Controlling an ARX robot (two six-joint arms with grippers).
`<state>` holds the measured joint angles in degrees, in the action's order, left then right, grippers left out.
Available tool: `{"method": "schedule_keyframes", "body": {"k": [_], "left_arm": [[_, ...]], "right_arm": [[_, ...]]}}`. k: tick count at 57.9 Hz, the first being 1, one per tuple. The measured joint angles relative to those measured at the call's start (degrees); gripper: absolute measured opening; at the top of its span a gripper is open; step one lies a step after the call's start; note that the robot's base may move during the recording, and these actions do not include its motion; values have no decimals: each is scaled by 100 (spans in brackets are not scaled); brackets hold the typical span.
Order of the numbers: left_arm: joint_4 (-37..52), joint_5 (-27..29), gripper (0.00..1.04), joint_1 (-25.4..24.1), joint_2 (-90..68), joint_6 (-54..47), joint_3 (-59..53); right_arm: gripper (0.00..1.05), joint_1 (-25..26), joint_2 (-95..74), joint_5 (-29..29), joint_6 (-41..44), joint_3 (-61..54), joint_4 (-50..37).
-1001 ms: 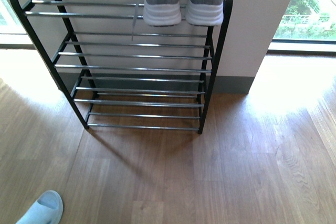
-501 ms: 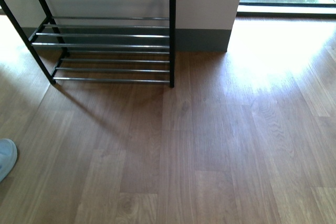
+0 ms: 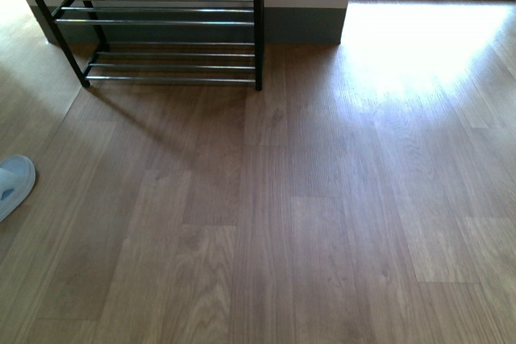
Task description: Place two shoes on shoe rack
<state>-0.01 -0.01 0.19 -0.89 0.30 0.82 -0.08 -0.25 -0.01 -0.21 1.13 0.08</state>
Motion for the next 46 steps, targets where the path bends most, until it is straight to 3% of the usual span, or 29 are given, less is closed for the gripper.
{"method": "schedule_keyframes", "body": {"k": [46], "left_arm": [[0, 0, 95, -2, 2, 0, 0]], "right_arm": [[96, 0, 2, -13, 0, 0, 0]]}}
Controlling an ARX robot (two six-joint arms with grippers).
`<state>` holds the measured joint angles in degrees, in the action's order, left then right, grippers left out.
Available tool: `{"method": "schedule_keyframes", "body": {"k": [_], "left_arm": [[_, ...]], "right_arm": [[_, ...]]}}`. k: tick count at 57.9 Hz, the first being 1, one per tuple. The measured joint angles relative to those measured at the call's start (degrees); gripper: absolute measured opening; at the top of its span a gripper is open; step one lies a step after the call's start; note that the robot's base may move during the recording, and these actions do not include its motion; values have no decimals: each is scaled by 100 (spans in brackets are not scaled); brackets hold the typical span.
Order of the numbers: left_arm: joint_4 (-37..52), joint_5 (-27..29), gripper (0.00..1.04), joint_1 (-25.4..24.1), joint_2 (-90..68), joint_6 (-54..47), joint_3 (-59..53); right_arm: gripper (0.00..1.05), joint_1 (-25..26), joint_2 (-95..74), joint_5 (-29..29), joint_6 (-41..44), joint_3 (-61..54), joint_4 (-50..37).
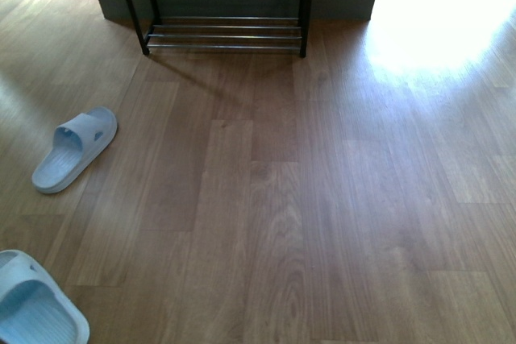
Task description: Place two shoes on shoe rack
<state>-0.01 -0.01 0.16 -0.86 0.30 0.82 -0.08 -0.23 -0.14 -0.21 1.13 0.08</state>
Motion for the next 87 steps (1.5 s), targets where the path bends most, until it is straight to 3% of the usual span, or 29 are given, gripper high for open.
{"method": "schedule_keyframes", "body": {"k": [87], "left_arm": [[-2, 15, 95, 0, 0, -2, 0]], "right_arm": [[96, 2, 0, 31, 0, 0, 0]]}}
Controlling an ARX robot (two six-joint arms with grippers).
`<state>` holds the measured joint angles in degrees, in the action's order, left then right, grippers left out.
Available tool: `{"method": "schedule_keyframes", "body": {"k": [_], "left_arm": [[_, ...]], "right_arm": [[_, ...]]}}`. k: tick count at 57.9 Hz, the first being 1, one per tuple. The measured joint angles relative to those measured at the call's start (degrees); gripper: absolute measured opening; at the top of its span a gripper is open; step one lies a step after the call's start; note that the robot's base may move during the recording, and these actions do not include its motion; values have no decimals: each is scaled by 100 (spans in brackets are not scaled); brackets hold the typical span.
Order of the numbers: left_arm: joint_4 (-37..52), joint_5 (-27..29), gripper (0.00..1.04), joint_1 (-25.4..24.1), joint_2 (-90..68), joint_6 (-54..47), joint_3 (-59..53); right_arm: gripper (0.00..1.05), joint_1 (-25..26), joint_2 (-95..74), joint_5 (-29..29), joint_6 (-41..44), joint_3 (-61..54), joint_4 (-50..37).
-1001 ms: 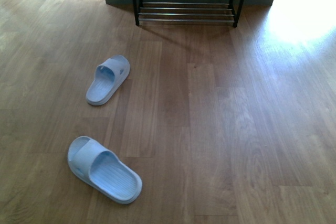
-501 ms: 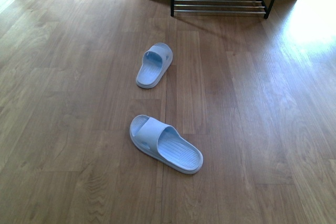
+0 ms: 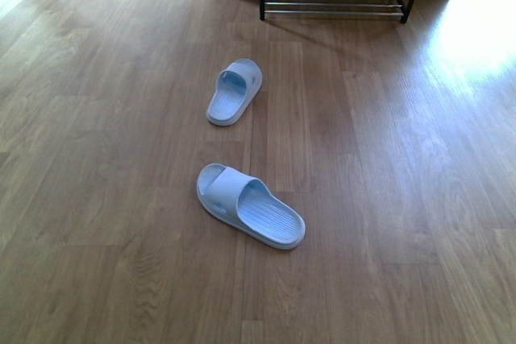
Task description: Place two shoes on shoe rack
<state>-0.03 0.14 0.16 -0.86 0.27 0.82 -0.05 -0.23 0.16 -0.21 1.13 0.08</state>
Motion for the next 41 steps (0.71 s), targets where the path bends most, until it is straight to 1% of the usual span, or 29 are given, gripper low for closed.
{"method": "schedule_keyframes", "body": {"k": [41], "left_arm": [[0, -13, 95, 0, 0, 0, 0]], "right_arm": [[96, 0, 9, -13, 2, 0, 0]]}}
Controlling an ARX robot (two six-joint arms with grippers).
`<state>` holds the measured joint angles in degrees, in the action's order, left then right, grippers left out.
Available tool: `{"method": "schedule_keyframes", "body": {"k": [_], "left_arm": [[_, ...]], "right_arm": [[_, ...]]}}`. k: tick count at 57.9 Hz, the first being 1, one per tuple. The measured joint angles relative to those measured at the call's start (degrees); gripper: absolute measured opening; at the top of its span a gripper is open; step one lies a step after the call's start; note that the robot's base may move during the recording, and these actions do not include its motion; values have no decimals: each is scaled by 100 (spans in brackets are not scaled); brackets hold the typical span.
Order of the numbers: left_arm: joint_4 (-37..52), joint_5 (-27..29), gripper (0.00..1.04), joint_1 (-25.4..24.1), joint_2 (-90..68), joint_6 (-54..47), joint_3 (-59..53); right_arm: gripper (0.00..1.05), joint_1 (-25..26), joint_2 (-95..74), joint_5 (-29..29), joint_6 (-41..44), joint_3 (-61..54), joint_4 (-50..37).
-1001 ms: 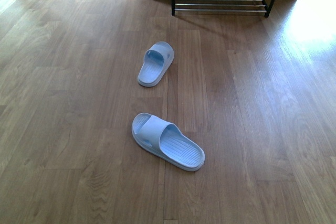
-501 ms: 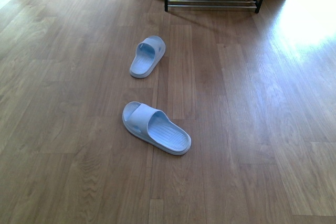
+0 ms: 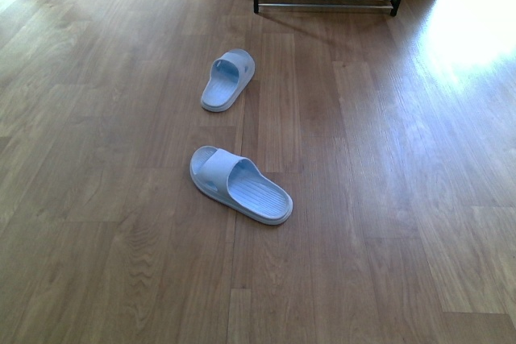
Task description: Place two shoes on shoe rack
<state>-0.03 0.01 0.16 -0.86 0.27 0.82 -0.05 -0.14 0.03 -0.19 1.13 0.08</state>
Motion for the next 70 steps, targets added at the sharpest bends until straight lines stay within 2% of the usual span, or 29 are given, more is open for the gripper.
{"method": "schedule_keyframes", "body": {"k": [70], "left_arm": [[0, 0, 95, 0, 0, 0, 0]], "right_arm": [[96, 0, -2, 0, 0, 0, 0]]}}
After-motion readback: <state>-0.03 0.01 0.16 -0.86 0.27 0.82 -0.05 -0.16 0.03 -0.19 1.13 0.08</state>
